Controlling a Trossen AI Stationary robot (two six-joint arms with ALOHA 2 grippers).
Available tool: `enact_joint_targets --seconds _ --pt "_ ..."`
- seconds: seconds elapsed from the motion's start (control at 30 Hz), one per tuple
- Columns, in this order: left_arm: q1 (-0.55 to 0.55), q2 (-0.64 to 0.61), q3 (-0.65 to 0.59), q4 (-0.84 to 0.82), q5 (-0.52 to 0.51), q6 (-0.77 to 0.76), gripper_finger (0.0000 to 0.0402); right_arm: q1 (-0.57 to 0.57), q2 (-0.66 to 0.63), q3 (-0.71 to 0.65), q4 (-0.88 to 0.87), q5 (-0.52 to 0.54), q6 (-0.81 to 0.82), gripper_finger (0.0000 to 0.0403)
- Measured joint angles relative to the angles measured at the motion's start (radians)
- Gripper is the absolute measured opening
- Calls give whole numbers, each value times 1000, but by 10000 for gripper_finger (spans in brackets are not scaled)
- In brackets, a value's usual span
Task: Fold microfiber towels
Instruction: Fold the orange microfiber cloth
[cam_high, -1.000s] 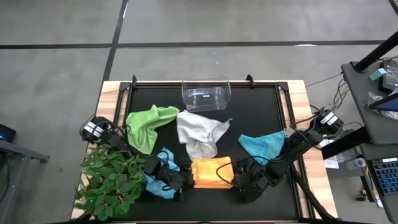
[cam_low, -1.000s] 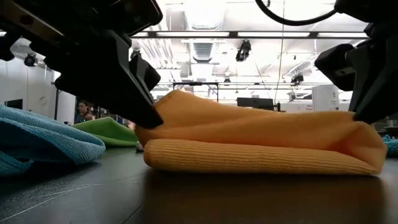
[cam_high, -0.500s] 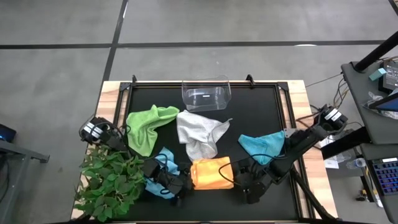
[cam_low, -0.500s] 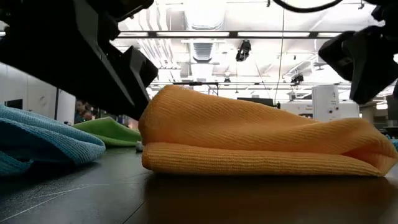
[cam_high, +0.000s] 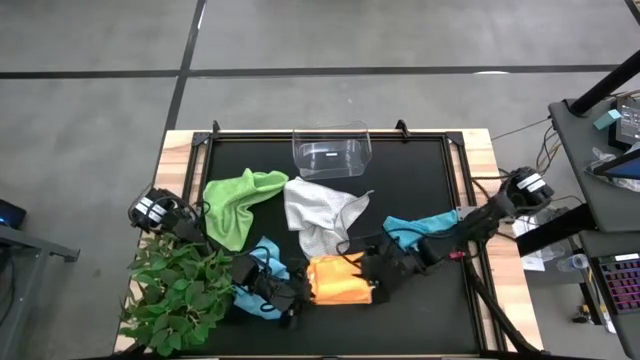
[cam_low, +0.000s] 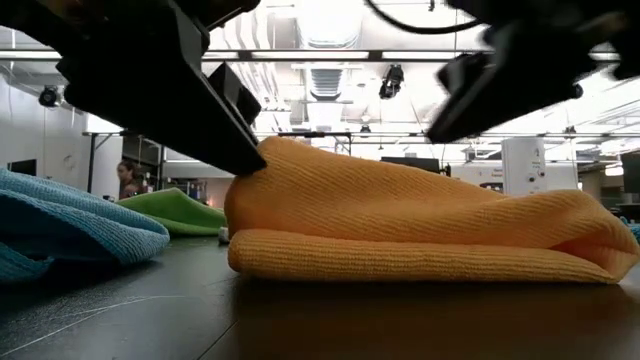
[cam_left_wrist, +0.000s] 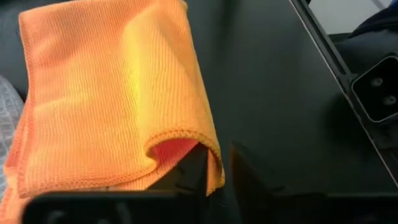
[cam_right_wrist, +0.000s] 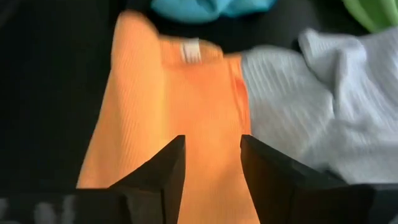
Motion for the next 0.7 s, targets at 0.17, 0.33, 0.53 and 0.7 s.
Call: enact_joint_targets --seconds 0.17,0.33,0.53,0.7 --pt "-3 43 1 0 12 -47 8 -118 78 0 215 -169 -76 141" --pt "-13 66 1 1 16 -51 1 -209 156 10 354 -320 -66 141" --pt "-13 74 1 1 17 -77 1 -247 254 80 367 -381 -88 141" --pt "-13 76 1 4 17 -77 0 -250 322 131 357 -394 -121 141"
